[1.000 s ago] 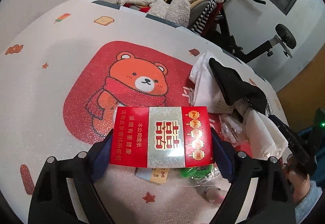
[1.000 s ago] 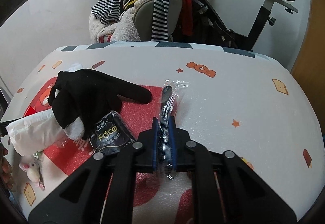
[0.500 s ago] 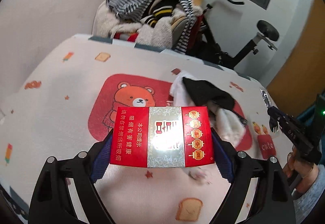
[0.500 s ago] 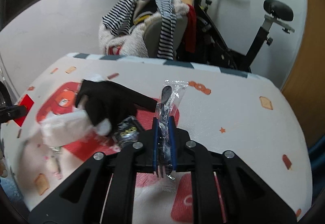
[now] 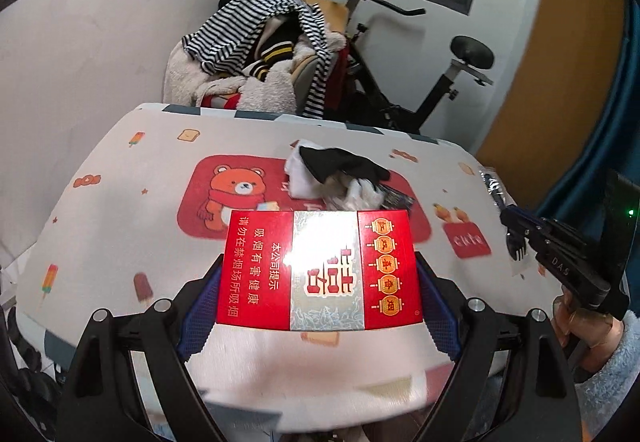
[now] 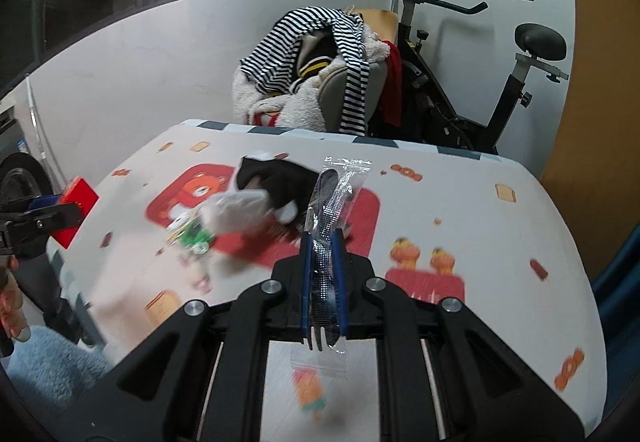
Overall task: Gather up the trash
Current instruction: 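Carry the packet and red box down over the brown bin with both tools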
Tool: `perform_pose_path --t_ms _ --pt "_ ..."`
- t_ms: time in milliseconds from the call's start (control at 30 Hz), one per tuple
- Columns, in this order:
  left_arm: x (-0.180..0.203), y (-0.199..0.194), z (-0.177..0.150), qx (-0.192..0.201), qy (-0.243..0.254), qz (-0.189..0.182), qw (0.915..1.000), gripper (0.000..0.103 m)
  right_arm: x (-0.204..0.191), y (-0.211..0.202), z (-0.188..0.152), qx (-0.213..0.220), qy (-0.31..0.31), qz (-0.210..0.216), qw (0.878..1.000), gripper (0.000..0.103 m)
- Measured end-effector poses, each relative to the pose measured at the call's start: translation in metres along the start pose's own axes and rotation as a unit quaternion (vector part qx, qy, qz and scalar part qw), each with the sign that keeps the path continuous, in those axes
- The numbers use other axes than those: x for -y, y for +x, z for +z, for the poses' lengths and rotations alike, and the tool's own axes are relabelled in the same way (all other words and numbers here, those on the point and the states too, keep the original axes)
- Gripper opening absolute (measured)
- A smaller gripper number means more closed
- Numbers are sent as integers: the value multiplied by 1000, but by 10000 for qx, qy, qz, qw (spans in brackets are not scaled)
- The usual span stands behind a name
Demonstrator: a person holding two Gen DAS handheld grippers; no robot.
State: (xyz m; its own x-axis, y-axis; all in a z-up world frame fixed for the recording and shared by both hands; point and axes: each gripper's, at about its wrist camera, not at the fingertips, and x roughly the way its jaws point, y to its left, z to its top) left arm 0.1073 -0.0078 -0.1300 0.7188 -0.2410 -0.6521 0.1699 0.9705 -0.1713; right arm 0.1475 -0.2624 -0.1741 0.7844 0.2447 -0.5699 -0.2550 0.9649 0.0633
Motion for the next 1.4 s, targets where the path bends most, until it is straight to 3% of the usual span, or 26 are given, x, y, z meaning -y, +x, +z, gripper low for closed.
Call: perform_pose_path --t_ms 267,567,1067,1400 --pt "18 -39 -35 128 236 -110 9996 85 -28 -50 -45 88 -24 294 9995 13" --pt "23 -58 -65 134 282 -170 9994 85 -53 -79 -98 -63 49 568 9984 14" --pt "11 -72 -101 31 144 -94 9998 85 -90 -74 -153 -585 -66 932 9939 14" --pt "3 -73 -123 -128 67 20 9999 85 -104 -56 -179 -1256 -136 1338 9829 14"
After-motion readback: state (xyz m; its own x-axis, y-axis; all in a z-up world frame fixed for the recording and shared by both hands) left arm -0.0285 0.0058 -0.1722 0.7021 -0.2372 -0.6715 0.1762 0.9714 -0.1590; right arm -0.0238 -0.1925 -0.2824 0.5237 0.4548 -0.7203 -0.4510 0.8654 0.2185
